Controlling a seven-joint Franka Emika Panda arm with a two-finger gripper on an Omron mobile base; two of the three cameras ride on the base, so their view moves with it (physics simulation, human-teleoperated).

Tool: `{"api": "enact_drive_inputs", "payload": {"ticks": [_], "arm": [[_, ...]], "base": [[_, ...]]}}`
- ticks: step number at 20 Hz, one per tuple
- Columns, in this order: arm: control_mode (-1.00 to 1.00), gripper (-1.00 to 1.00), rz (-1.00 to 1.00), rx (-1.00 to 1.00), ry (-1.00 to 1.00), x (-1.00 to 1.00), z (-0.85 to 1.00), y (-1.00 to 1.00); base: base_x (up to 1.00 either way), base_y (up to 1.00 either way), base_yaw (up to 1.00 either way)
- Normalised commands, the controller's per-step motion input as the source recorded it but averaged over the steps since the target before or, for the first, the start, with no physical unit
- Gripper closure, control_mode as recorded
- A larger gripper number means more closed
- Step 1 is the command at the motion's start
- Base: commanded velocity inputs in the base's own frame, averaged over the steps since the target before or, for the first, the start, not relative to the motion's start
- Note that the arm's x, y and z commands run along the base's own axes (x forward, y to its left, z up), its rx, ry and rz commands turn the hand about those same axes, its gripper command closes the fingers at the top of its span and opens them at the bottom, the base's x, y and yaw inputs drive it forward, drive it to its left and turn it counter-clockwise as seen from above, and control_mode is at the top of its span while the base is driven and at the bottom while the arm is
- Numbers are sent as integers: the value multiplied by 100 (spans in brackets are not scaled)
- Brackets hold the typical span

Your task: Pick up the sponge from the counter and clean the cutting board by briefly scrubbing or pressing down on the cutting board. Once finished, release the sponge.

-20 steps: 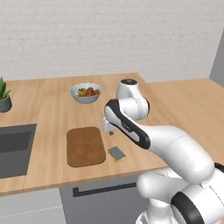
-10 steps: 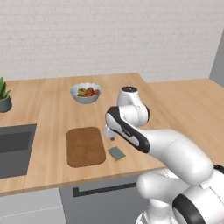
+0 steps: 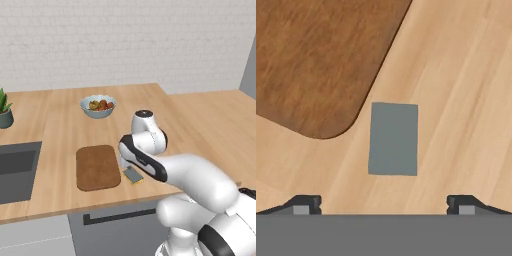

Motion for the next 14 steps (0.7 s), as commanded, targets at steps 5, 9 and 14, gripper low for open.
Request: {"api": "enact_drive_inputs", "payload": {"ticks": [5, 9, 14], "arm": [[-100, -100, 0, 0, 0, 0, -36, -6], [-100, -100, 0, 0, 0, 6, -32, -2], [-100, -100, 0, 0, 0, 12, -25, 0]], "base": [[0, 0, 0], [0, 0, 0], [0, 0, 0]]}}
